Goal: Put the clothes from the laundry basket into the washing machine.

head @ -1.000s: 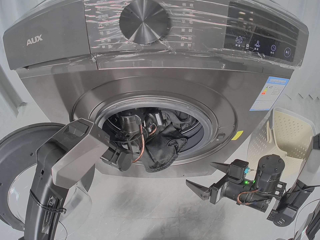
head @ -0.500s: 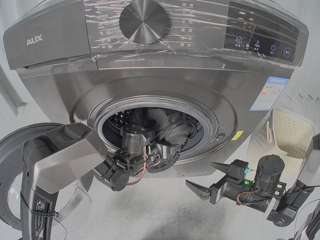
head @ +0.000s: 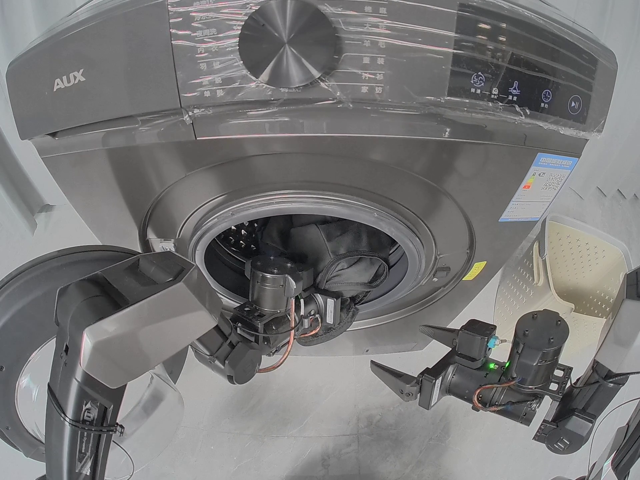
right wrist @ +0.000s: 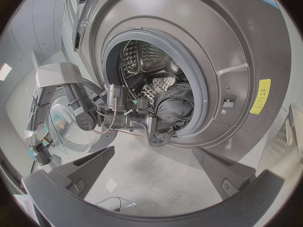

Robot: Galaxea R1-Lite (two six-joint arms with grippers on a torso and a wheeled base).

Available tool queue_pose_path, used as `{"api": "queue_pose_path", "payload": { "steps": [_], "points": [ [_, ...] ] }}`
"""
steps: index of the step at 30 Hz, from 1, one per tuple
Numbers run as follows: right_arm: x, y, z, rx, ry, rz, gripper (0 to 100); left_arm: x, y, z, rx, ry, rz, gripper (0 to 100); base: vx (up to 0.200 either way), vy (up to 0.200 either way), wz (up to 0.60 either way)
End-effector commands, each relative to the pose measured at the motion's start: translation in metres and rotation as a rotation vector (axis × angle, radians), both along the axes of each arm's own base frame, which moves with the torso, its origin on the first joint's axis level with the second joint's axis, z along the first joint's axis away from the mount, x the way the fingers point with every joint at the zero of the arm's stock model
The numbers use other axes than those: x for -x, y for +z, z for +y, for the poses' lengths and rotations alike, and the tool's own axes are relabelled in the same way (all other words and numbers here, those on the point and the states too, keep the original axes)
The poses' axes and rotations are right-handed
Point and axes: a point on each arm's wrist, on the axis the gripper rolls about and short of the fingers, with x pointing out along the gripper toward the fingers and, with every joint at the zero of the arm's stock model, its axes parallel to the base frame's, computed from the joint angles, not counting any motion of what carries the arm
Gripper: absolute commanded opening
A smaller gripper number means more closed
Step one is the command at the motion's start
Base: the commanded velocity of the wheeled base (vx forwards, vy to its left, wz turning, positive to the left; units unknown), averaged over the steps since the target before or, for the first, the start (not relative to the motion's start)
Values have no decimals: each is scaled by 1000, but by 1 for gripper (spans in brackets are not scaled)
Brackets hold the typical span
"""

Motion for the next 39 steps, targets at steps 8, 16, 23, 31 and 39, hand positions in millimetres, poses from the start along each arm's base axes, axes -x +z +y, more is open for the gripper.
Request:
{"api": "queue_pose_path", "payload": {
  "steps": [8,16,23,31,39],
  "points": [
    [0,0,2,-2,7,-2,100,-42,49,-11,179,128,-194,0,0,0,0],
    [1,0,2,-6,4,1,100,-70,61,-13,278,236,-318,0,0,0,0],
    [1,0,2,-6,4,1,100,-77,66,-10,302,277,-355,0,0,0,0],
    [1,0,2,-5,4,2,100,-53,48,-4,198,250,-219,100,0,0,0],
    [1,0,2,-4,5,4,100,-31,27,-3,94,164,-85,100,0,0,0]
  ]
}}
